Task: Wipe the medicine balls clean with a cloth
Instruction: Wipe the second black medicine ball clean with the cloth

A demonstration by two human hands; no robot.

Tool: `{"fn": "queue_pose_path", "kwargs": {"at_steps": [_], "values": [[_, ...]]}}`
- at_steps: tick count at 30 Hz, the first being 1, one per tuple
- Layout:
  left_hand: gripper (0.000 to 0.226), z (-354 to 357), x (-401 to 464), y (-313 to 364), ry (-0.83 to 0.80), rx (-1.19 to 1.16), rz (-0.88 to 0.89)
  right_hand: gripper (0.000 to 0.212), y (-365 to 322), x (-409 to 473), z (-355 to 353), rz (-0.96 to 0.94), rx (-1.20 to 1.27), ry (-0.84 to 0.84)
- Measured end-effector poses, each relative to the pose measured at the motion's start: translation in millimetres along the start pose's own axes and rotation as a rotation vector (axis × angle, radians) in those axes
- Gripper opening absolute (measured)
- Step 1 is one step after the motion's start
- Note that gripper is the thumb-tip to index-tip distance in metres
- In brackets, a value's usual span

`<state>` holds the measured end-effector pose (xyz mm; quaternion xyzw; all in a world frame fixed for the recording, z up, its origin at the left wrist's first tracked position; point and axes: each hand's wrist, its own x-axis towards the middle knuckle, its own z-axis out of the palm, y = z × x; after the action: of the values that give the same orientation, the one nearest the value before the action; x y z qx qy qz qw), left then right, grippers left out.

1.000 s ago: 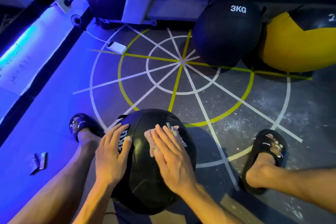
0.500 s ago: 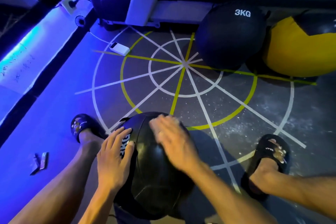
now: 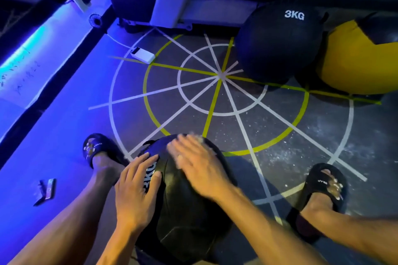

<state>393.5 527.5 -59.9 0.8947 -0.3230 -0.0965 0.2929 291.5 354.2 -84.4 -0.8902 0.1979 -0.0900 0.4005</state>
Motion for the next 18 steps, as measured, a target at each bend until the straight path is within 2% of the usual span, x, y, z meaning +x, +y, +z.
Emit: {"fn": "queue_pose_path", "kwargs": {"at_steps": [1,3,5,6,7,9,10,12,14,18], "values": [[0.052,0,1,0,0.002,0.010,-0.004,0.066,22,5,-3,0.103,0.063,0.011],[0.050,0,0,2,0.008,0.015,-0.009,0.064,55,4,-17,0.415,0.342,-0.025],[0.049,2,-1,4,0.015,0.026,-0.013,0.053,66,0,-19,0.586,0.497,-0.019],[0.049,2,-2,5,0.019,0.039,-0.015,0.050,59,-2,-19,0.585,0.464,0.005],[0.049,3,-3,4,0.021,0.049,-0.017,0.052,48,-3,-17,0.504,0.343,0.030],[0.049,1,-6,0,0.011,0.048,-0.022,0.059,13,-9,-8,0.208,0.063,0.057],[0.049,0,-5,-3,0.013,0.041,-0.030,0.057,2,-14,-3,0.093,0.000,0.032],[0.049,-1,-7,-8,-0.002,0.035,-0.030,0.053,-5,-17,-8,0.003,0.019,-0.037],[0.049,-3,-7,-9,-0.004,0.017,-0.033,0.052,19,-13,-11,0.028,0.122,-0.035],[0.047,0,-5,-5,0.001,0.019,-0.036,0.047,63,-5,-22,0.479,0.452,-0.052]]}}
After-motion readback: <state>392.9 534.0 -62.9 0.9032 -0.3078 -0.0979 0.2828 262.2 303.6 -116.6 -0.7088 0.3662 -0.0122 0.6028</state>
